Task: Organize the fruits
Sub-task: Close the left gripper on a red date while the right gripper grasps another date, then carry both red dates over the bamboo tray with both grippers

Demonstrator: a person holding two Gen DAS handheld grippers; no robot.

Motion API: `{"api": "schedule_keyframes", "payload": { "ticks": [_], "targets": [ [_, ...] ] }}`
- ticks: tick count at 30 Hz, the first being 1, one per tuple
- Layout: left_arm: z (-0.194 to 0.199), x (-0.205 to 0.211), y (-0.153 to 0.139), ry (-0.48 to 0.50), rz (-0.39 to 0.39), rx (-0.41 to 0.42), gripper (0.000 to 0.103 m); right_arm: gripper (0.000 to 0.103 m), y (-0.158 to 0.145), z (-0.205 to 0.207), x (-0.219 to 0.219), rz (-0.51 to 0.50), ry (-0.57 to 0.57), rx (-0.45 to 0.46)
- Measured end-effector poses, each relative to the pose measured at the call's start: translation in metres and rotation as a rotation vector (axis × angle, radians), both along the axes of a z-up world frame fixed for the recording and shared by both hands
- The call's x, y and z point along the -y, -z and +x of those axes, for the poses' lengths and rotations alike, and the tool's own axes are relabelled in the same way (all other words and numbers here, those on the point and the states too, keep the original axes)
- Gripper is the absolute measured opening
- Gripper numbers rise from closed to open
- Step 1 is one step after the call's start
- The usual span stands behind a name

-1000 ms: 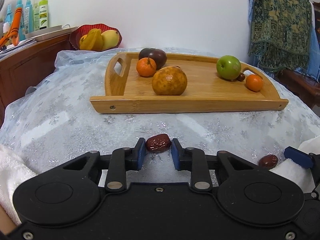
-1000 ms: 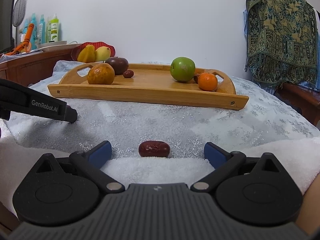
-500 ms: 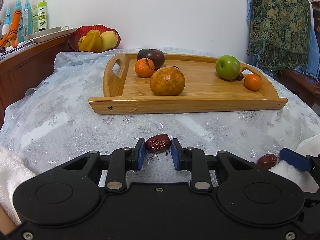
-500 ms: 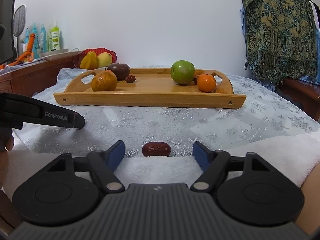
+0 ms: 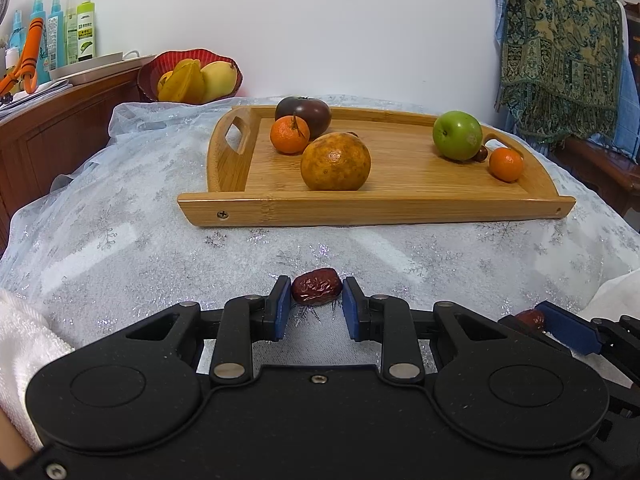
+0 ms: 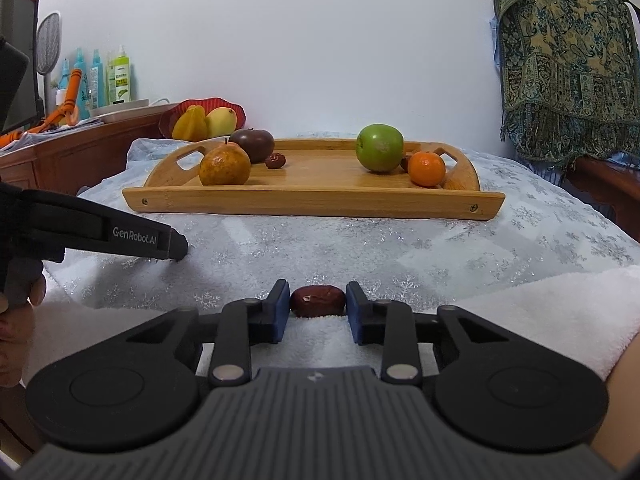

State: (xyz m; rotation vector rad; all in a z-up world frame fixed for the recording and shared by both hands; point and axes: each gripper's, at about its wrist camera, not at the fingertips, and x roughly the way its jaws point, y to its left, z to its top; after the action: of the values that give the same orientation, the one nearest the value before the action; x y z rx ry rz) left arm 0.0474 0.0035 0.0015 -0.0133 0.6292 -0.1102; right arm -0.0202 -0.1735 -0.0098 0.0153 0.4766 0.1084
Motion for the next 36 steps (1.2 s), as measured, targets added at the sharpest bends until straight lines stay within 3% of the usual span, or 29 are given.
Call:
{"api": "schedule_keyframes", "payload": {
  "ticks": [23, 36],
  "targets": [
    [0.0, 0.004, -0.006, 0.017, -0.005, 0.026, 0.026, 0.035, -0.014, 0.029, 0.023, 0.052, 0.026, 0.071],
    [0.03, 0.019, -0.039, 0.041, 0.003, 0.115, 0.026, 0.035, -0.034, 0.067, 0.05, 0.078, 0.06, 0.142]
  ]
}}
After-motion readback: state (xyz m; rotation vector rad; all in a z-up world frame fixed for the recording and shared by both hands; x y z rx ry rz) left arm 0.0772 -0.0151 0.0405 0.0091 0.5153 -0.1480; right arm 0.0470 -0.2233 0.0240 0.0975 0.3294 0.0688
